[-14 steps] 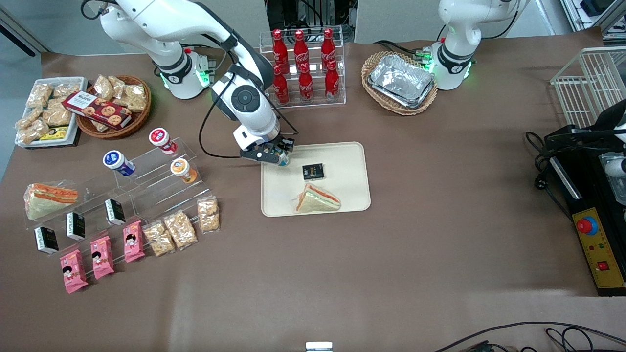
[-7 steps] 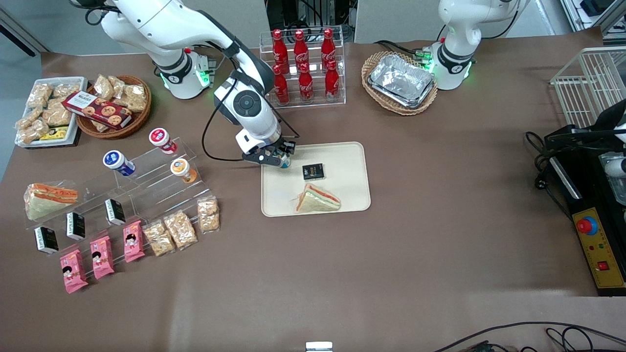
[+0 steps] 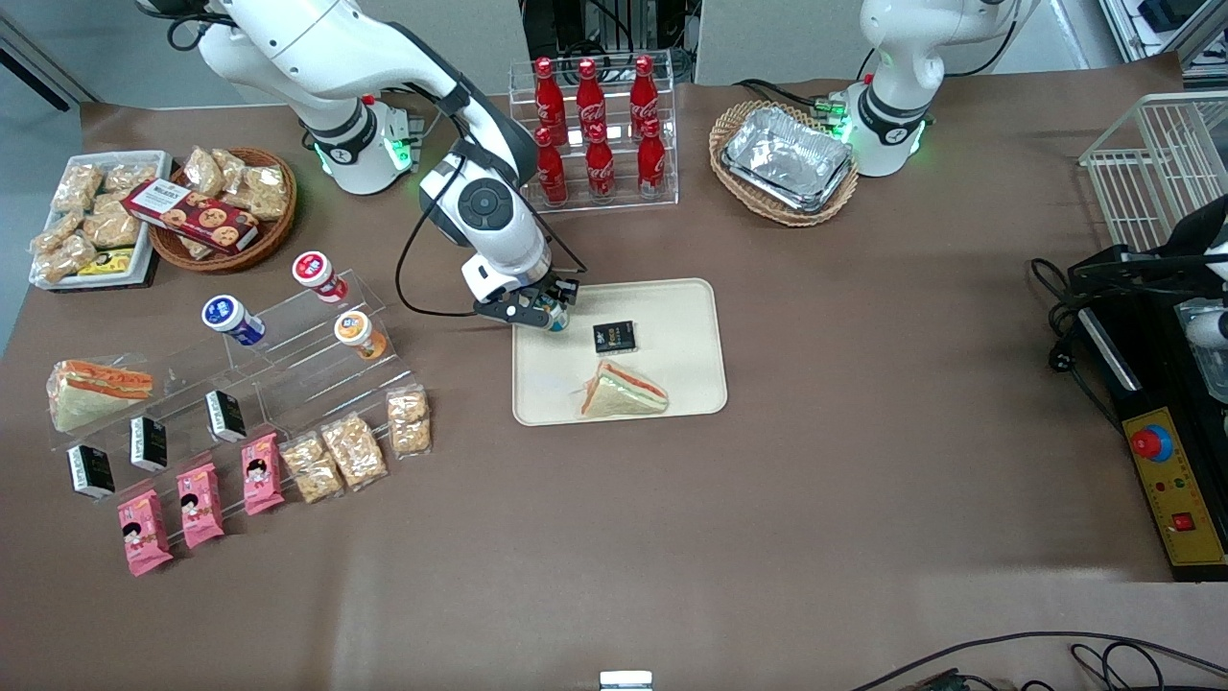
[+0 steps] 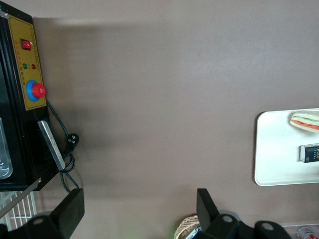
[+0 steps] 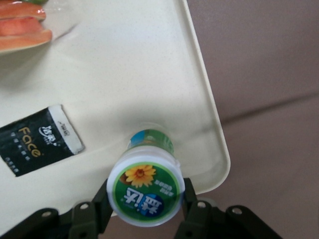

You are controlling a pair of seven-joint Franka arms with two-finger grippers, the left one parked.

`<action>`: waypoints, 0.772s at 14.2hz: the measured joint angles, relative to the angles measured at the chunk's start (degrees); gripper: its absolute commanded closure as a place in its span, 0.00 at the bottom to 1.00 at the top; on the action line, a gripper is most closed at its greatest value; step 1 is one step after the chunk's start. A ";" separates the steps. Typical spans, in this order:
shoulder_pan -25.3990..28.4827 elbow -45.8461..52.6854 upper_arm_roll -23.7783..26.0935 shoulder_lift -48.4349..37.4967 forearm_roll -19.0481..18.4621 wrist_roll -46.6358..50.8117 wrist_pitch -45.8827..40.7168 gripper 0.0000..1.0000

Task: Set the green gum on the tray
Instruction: 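Carry the green gum tub over the cream tray and lower it, then open the right gripper to release the tub on the tray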

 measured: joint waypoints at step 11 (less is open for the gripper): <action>0.00 0.03 -0.45 0.48 -0.79 1.82 0.05 0.01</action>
